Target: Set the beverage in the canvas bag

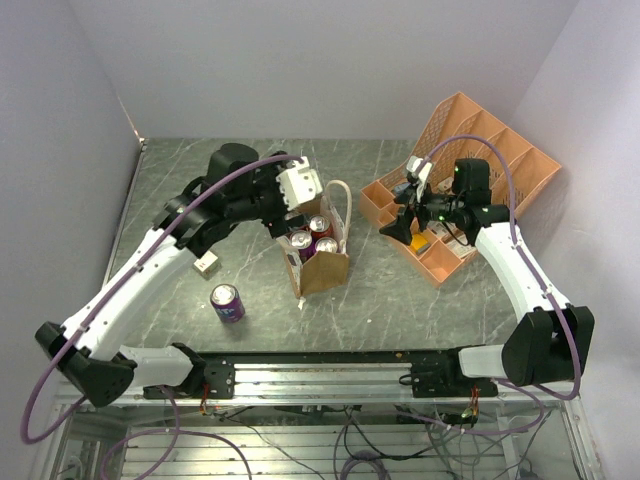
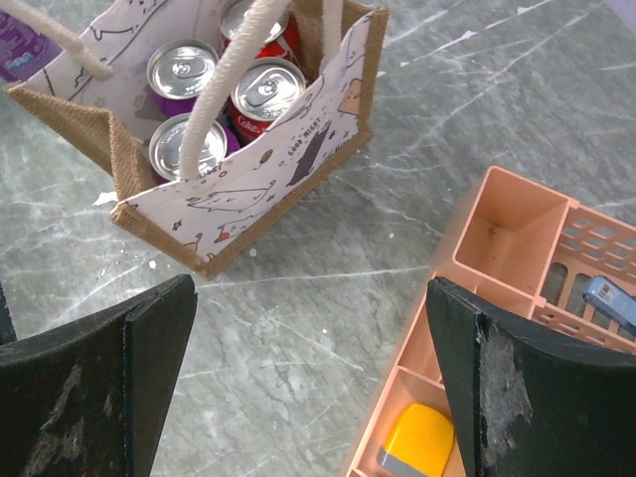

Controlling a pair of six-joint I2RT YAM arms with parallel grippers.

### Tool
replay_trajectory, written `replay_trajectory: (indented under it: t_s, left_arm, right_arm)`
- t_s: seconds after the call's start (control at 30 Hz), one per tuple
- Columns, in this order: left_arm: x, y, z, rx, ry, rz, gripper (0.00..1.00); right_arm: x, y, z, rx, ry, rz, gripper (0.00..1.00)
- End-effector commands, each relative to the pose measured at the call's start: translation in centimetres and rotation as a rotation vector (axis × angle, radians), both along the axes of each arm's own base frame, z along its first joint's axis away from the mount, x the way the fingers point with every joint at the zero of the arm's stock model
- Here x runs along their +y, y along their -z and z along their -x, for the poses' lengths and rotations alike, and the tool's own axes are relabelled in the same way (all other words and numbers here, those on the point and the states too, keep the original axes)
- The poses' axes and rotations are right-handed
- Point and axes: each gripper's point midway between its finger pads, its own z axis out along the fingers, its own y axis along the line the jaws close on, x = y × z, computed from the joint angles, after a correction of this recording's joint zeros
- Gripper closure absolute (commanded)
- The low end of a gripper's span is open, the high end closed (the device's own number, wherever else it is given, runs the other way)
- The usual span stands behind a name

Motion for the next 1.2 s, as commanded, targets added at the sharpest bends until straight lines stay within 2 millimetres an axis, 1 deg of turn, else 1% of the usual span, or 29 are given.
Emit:
replay_trajectory:
  t_s: [0.0,0.07,0.2,0.37,0.47,0.57,0.67,0.8,0.9,1.03,1.17]
  left_arm:
    - [5.4,-0.7,-1.1,0.015,-0.241,0.051,0.04]
    - [7.2,-0.2,-0.5,0.044,-0.294,0.034,0.04]
    - [10.6,1.7,1.4,0.115,-0.395,-0.056,0.04]
    - [13.6,3.7,4.6,0.209,-0.446,-0.115,0.04]
    - [14.8,5.7,6.4,0.270,-0.452,-0.150,0.04]
    - [15.5,7.9,8.0,0.326,-0.447,-0.192,0.04]
    - [15.5,10.2,9.4,0.403,-0.406,-0.238,0.04]
    - [16.1,13.8,11.6,0.518,-0.326,-0.361,0.04]
    - [16.1,15.7,12.4,0.574,-0.272,-0.413,0.04]
    - [15.3,16.8,13.0,0.622,-0.205,-0.413,0.04]
    - [15.1,17.8,12.9,0.611,-0.166,-0.425,0.04]
  right_arm:
    - [-0.6,-0.5,-0.7,-0.012,0.057,-0.021,0.00]
    - [-1.0,-0.7,-1.1,-0.021,0.092,-0.022,0.00]
    - [-2.0,-1.2,-2.2,-0.009,0.179,-0.043,0.00]
    - [-2.5,-1.7,-2.7,-0.017,0.220,-0.045,0.00]
    - [-2.5,-1.9,-2.5,-0.029,0.217,-0.047,0.00]
    - [-2.4,-2.1,-2.3,-0.037,0.206,-0.050,0.00]
    - [-2.5,-2.0,-2.2,-0.039,0.202,-0.046,0.00]
    - [-2.6,-1.9,-2.2,-0.054,0.203,-0.036,0.00]
    - [-2.6,-1.8,-2.2,-0.060,0.201,-0.034,0.00]
    - [-2.5,-1.6,-2.0,-0.061,0.188,-0.035,0.00]
    - [-2.2,-1.5,-1.8,-0.058,0.164,-0.039,0.00]
